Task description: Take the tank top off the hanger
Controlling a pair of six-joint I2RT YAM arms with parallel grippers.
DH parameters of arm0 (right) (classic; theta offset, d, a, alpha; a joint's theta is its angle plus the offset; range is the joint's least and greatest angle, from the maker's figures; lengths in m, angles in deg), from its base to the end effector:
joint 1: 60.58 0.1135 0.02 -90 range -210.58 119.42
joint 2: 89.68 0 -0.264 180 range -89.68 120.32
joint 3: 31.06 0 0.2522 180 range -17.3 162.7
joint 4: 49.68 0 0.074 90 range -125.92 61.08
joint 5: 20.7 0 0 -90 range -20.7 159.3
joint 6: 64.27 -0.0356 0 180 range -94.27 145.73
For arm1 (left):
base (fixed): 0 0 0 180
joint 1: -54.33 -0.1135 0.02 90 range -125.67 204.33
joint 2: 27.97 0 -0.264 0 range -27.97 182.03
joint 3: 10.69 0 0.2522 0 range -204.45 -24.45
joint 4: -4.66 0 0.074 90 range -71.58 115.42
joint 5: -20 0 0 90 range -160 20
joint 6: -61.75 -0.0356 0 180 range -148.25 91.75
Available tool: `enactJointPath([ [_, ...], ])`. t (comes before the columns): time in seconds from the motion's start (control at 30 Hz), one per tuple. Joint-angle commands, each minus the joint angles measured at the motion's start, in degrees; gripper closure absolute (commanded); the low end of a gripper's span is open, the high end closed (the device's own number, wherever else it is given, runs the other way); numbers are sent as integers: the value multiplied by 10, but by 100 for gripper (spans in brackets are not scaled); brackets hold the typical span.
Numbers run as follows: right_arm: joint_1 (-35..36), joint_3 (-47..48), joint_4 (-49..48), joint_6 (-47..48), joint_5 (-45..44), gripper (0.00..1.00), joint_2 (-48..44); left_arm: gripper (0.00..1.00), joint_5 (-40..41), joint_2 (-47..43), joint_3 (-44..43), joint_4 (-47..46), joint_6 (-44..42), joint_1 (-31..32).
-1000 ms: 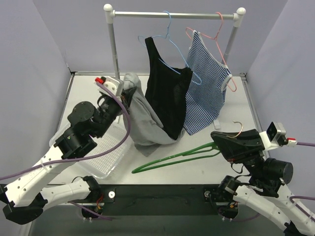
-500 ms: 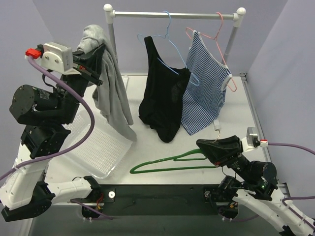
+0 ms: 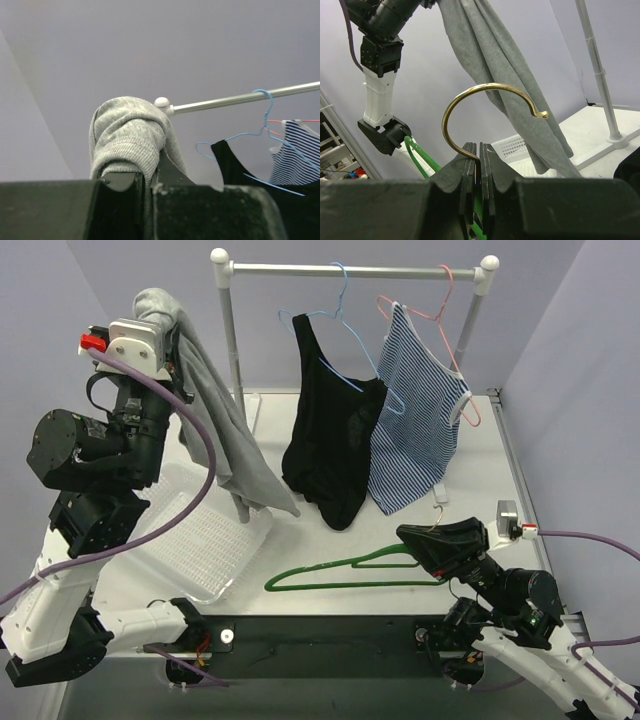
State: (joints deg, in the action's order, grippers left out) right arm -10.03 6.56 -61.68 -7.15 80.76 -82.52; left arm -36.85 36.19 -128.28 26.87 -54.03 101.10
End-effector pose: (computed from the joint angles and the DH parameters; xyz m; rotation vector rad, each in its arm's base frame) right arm 0.0300 0.0476 0.3478 -0.3446 0.8674 1.4431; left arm 0.1128 -0.0916 0.6075 0.1643 1.1099 -0.0305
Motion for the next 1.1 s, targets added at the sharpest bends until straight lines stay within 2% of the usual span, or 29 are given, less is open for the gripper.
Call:
enactJointPath([
  [0.0,-3,0,-40,-1,-11,100,-7,100,82,-16,-6,-76,-89,-1],
  [0.13,-3,-4,-42,-3,-13,100,-7,100,129,-11,2,-100,-163,-3],
  [0.33,-3,-8,-47,-6,-17,100,-6,100,118,-19,51,-107,-154,-45],
  [0.4,-3,-8,-46,-6,-17,100,-7,100,115,-15,56,-84,-123,-83],
  [0.43,-3,-8,-45,-7,-18,100,-7,100,105,-13,57,-32,-105,-98],
  [0.47,-3,-8,-45,-7,-19,100,-10,100,96,-14,61,-14,-63,-137],
  [0.53,-3,-8,-40,-5,-20,100,-13,100,71,-21,85,27,-23,-175],
  [0.77,-3,-11,-25,0,-30,100,-28,100,34,-53,200,68,84,-374],
  [0.9,-3,-12,-24,5,-31,100,-28,100,24,-89,250,54,88,-435],
  [0.97,-3,-11,-25,5,-31,100,-28,100,31,-97,262,51,79,-440],
  [1.07,-3,-16,-32,5,-32,100,-24,100,-18,-117,286,72,121,-440],
])
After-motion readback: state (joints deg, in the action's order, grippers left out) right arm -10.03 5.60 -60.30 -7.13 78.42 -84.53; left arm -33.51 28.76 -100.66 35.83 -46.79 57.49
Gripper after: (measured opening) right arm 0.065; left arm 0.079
